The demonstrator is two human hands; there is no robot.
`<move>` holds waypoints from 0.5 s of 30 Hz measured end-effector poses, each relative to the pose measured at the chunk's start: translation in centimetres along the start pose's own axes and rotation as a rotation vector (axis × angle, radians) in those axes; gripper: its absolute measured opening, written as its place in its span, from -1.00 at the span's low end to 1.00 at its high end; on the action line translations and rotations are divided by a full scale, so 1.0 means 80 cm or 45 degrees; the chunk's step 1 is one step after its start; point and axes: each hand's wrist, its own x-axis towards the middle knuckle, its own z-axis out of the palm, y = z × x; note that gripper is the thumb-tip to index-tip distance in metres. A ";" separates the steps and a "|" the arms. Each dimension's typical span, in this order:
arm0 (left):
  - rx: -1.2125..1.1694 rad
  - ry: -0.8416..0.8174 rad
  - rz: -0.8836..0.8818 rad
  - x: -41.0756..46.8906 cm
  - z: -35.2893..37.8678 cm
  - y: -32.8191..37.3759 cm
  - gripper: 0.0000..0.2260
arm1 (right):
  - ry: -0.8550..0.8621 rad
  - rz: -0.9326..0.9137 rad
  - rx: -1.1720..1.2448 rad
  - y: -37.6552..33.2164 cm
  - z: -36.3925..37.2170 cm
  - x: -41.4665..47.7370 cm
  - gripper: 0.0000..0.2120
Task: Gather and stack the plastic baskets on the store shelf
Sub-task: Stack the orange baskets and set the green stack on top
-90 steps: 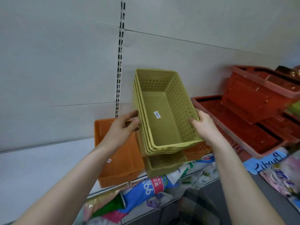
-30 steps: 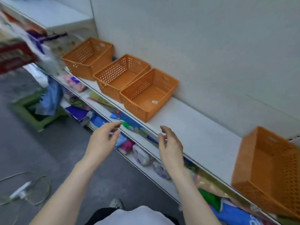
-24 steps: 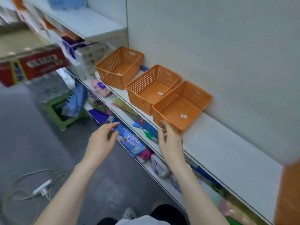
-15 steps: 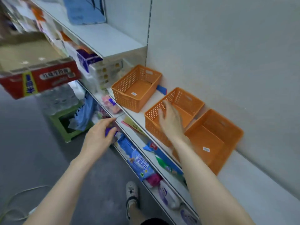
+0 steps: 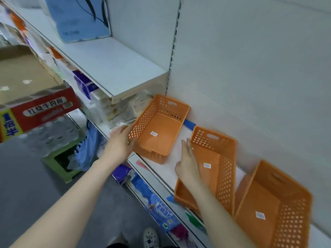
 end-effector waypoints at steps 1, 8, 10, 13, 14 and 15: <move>-0.009 -0.056 -0.035 0.017 0.004 -0.002 -0.52 | -0.033 -0.058 0.041 -0.005 0.004 -0.008 -0.29; -0.087 -0.241 -0.075 0.079 0.031 -0.016 -0.71 | 0.601 0.445 -0.244 0.026 -0.039 -0.030 -0.43; -0.131 -0.254 -0.032 0.080 0.041 -0.023 -0.73 | 0.419 0.688 -0.446 0.039 -0.052 -0.041 -0.43; -0.181 -0.139 0.052 0.072 0.035 -0.013 -0.78 | 0.240 0.809 -0.587 0.043 -0.059 -0.052 -0.52; -0.181 -0.082 0.105 0.071 0.027 -0.006 -0.81 | 0.247 0.821 -0.612 0.044 -0.059 -0.055 -0.55; -0.164 -0.023 0.158 0.071 0.017 0.002 -0.82 | 0.262 0.835 -0.627 0.044 -0.059 -0.057 -0.56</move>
